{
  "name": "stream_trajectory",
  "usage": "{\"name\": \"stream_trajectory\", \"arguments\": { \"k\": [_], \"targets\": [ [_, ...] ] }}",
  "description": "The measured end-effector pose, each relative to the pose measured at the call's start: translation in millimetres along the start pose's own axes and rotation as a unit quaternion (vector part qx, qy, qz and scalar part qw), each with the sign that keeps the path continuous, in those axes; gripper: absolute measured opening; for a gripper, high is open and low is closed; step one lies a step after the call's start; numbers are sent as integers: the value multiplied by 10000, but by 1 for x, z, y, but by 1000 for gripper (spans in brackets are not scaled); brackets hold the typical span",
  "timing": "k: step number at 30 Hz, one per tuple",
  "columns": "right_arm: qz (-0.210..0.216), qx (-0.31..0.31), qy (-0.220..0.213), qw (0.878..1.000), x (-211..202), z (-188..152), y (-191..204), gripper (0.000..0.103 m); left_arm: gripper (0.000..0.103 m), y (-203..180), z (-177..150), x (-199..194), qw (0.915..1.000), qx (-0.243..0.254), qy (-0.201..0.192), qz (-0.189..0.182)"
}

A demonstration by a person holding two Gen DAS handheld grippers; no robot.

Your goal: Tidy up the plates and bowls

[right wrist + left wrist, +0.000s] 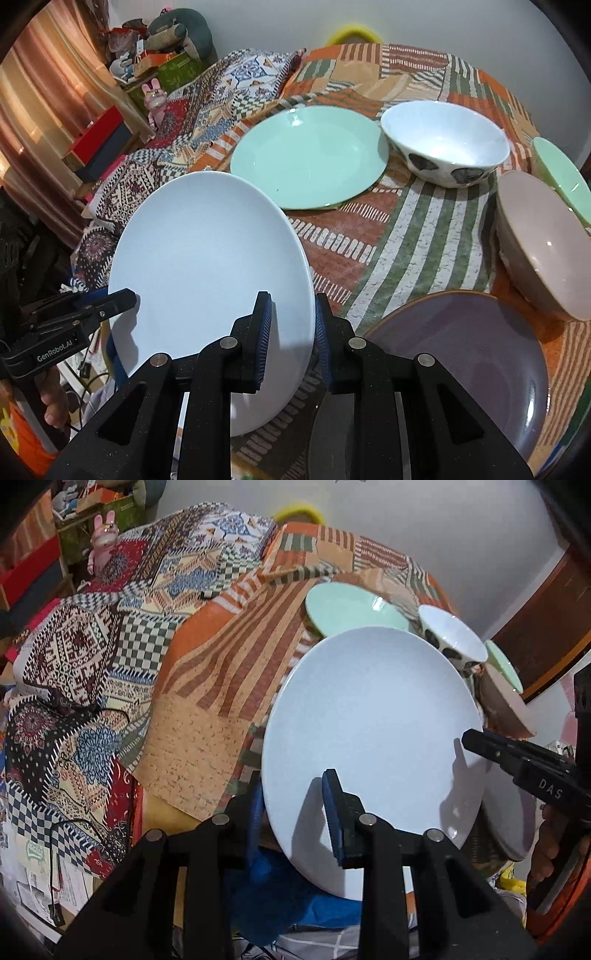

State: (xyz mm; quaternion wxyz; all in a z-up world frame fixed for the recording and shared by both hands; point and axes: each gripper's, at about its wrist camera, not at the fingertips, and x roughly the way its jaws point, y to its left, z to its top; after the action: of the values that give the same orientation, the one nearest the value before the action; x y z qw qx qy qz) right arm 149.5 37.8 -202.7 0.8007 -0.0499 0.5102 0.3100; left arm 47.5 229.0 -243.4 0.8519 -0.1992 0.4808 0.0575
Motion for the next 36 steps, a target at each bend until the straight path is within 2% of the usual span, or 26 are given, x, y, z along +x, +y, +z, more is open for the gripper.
{"name": "stream_trajectory", "arguments": {
  "k": [9, 17, 27, 36],
  "targets": [
    [-9, 127, -369, 9992, -31, -2, -7, 21, 31, -26, 9, -30, 9990, 211, -397, -76],
    [-47, 299, -598, 9977, -56, -11, -22, 21, 31, -57, 11, -46, 9974, 409, -569, -185],
    [-92, 637, -873, 9941, -86, -32, -55, 21, 31, -101, 6, -46, 9958, 733, -480, -281],
    [-167, 1003, -842, 9912, -97, -56, -91, 21, 31, -146, -1, -33, 9928, 1119, -297, -308]
  ]
}}
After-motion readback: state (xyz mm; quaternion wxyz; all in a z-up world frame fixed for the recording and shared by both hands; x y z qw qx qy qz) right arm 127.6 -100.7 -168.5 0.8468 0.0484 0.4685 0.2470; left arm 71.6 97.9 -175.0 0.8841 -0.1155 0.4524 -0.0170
